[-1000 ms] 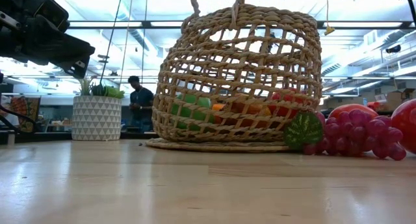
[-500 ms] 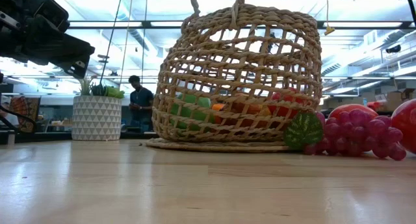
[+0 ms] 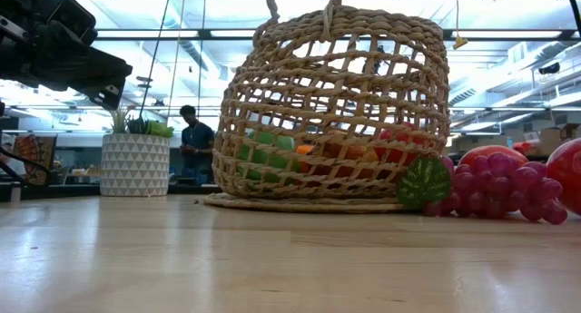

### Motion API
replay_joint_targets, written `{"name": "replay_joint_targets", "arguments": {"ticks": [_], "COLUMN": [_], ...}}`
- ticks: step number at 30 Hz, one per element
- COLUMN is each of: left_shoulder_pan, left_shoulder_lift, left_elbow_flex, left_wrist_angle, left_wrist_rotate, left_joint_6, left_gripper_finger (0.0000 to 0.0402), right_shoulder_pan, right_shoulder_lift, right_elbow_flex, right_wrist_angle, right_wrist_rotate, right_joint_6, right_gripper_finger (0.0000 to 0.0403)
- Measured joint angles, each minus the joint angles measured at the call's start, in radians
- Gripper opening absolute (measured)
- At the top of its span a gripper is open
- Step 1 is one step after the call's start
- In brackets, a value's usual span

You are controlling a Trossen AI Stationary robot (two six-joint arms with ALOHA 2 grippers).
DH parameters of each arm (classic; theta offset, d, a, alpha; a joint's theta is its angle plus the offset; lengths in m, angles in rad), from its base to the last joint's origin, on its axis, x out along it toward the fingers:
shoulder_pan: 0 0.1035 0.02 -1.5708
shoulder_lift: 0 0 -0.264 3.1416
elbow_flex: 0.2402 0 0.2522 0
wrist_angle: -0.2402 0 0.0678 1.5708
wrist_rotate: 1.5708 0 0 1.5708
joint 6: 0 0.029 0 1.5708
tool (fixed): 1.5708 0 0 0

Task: Build produce basket
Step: Put the red apple into the woven basket

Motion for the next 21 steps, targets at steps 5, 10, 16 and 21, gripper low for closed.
{"name": "replay_joint_targets", "arguments": {"ticks": [5,10,16,21], "left_shoulder_pan": [0.000,0.000,0.000,0.000], "left_shoulder_lift": [0.000,0.000,0.000,0.000], "left_elbow_flex": [0.000,0.000,0.000,0.000], "left_wrist_angle": [0.000,0.000,0.000,0.000], "left_wrist_rotate": [0.000,0.000,0.000,0.000], "left_joint_6": [0.000,0.000,0.000,0.000], "left_gripper_finger": [0.0061,0.0063,0.0057,0.0057], "right_shoulder_pan": [0.000,0.000,0.000,0.000], "right_shoulder_lift": [0.000,0.000,0.000,0.000], "right_elbow_flex": [0.000,0.000,0.000,0.000], "right_wrist_angle": [0.002,0.004,0.004,0.004], "right_wrist_rotate": [0.000,0.000,0.000,0.000], "right_joint_6": [-0.026,-0.035,-0.042,-0.049], "right_gripper_finger": [0.0395,0.0395,0.0395,0.0395]}}
